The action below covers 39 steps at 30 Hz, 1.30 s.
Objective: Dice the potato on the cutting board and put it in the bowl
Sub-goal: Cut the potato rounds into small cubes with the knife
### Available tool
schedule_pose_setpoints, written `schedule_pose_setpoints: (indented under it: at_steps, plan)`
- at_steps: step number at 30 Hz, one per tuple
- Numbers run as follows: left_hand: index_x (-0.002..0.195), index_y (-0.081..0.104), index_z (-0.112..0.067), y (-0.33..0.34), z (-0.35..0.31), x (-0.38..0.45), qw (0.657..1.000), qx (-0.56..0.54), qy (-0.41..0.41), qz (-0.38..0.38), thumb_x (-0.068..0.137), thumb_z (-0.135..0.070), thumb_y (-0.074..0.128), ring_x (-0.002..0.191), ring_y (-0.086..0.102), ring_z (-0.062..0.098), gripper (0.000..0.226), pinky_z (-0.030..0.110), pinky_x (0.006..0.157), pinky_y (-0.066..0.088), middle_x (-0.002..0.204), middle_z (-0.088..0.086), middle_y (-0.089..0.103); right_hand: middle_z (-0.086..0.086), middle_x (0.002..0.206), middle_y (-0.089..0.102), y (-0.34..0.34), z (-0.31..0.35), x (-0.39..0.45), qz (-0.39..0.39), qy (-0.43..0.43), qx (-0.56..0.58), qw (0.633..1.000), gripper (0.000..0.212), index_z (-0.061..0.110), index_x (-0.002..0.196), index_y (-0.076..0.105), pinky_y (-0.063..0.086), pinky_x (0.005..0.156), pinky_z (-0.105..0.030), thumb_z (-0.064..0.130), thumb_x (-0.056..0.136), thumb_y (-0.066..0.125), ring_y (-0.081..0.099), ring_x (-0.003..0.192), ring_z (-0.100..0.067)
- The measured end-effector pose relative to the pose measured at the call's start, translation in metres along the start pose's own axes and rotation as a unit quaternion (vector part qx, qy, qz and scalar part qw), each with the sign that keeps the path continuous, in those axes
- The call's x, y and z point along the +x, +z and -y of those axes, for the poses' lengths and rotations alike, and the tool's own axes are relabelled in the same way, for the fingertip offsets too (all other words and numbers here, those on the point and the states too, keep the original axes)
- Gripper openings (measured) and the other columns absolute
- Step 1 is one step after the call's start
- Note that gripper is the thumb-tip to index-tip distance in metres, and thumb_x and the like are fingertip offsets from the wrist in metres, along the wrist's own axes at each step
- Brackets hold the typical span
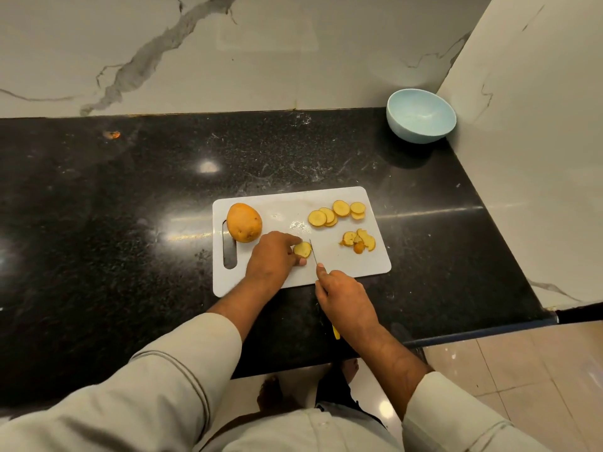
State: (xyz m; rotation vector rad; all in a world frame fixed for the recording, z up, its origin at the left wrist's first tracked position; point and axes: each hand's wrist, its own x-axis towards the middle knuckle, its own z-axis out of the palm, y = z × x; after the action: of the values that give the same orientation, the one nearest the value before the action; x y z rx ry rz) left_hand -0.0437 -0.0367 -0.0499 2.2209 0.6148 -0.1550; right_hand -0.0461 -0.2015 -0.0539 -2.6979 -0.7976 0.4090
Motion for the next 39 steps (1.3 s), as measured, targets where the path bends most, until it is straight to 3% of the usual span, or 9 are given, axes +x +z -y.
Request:
schedule_pose_setpoints:
  at_steps: [9,13,16,21,30,35,39]
  plan:
    - [0.114,0.069,-0.018,-0.004,-0.006,0.003,1.000,-0.005,0.001,0.014,0.071,-0.017,0.084,0.075,0.056,0.018,0.046,0.027,0.072,0.048,0.090,0.004,0.065,-0.004,0.102,0.057,-0.002,-0.002,0.002,0.029,-0.014,-0.022,0.999,0.048,0.013,0.150,0.029,0.049,0.077,-0.032,0.026,0.104,0.035,0.057,0.089,-0.018]
    - [0.114,0.068,-0.019,-0.005,-0.007,0.005,1.000,-0.002,-0.001,0.018,0.068,-0.017,0.086,0.071,0.058,0.018,0.049,0.031,0.075,0.054,0.095,0.006,0.068,-0.003,0.098,0.057,-0.003,-0.005,0.000,0.014,-0.003,-0.005,1.000,0.047,0.014,0.149,0.032,0.047,0.076,-0.030,0.027,0.104,0.036,0.056,0.087,-0.016]
    - [0.120,0.066,-0.019,-0.003,-0.008,0.005,1.000,0.015,0.001,0.015,0.066,-0.025,0.087,0.079,0.058,0.017,0.059,0.028,0.077,0.050,0.102,0.006,0.066,-0.004,0.097,0.059,-0.006,-0.009,-0.004,-0.009,-0.006,0.009,1.000,0.046,0.013,0.148,0.035,0.049,0.077,-0.031,0.027,0.103,0.038,0.056,0.086,-0.016]
    - [0.119,0.067,-0.021,0.009,-0.008,0.000,0.999,0.035,-0.006,-0.023,0.077,-0.026,0.079,0.100,0.060,0.023,0.044,0.027,0.080,0.042,0.111,0.003,0.061,-0.006,0.096,0.058,-0.007,-0.006,0.000,-0.019,-0.027,-0.005,0.999,0.046,0.012,0.148,0.035,0.049,0.073,-0.033,0.025,0.103,0.037,0.056,0.084,-0.019]
    - [0.108,0.068,-0.013,0.013,-0.017,-0.003,0.995,0.084,-0.001,-0.048,0.084,-0.019,0.072,0.098,0.059,0.025,0.025,0.025,0.073,0.037,0.110,0.005,0.060,-0.009,0.109,0.056,0.000,0.001,0.016,0.008,-0.049,-0.050,0.998,0.048,0.010,0.150,0.028,0.049,0.074,-0.038,0.022,0.104,0.034,0.059,0.088,-0.027]
    - [0.105,0.065,-0.011,0.010,-0.023,-0.003,0.993,0.106,0.003,-0.043,0.084,-0.018,0.071,0.097,0.059,0.025,0.023,0.027,0.073,0.040,0.108,0.007,0.061,-0.012,0.110,0.056,0.000,0.003,0.026,0.013,-0.056,-0.081,0.995,0.049,0.006,0.149,0.026,0.042,0.066,-0.035,0.013,0.102,0.037,0.060,0.087,-0.030]
    - [0.097,0.063,-0.010,0.009,-0.026,-0.004,0.994,0.098,-0.007,-0.050,0.087,-0.012,0.062,0.093,0.059,0.029,0.010,0.029,0.071,0.040,0.104,0.010,0.062,-0.013,0.109,0.058,-0.002,0.010,0.037,0.030,-0.055,-0.099,0.993,0.044,0.004,0.142,0.034,0.038,0.064,-0.033,0.010,0.100,0.040,0.062,0.088,-0.031]
